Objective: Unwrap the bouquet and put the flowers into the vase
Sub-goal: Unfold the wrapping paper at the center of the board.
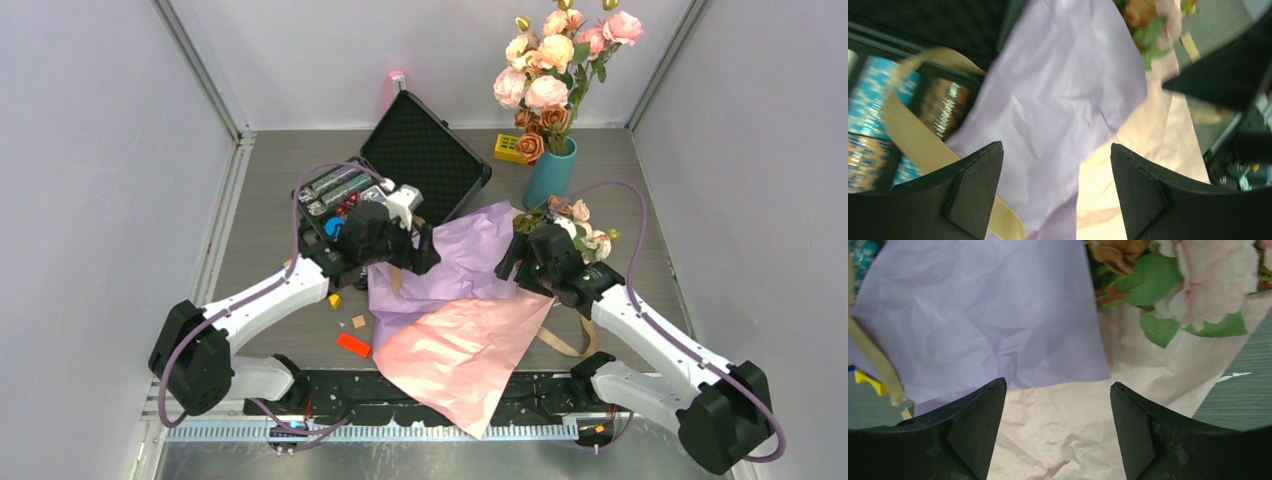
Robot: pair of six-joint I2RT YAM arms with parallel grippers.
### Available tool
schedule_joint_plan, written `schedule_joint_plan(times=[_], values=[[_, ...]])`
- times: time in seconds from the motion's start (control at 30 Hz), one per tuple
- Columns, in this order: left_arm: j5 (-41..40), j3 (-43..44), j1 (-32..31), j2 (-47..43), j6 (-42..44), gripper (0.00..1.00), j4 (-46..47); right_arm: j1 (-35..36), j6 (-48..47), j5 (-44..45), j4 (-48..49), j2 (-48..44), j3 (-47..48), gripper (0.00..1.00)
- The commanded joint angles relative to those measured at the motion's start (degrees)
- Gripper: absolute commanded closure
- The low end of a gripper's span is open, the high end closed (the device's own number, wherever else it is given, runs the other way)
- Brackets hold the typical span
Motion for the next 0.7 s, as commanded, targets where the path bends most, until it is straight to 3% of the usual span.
schedule_joint_plan(times=[0.0, 0.27, 0.5, 0.67], values=[[-1.62, -5.40, -4.14, -4.31, 2.18, 0.19, 0.29, -6.99, -2.91, -8.92, 6.38, 1.11, -3.50, 0.19], [-1.68, -13.55, -7.08, -7.80, -1.77, 0.19, 6.95, -15.97, -4.75, -14.81, 12.70, 7.00, -7.65, 0.27], [-2.19, -15.14, -9.06, -9.64, -0.83, 0.19, 7.87, -16.53, -4.15, -20.32, 19.83, 11.12, -10.21, 0.33], [-2.54, -15.16, -9.91, -9.64, 0.77, 0.19, 8.19, -16.52, -3.03, -23.53, 22.23, 12.08, -10.10, 0.43]])
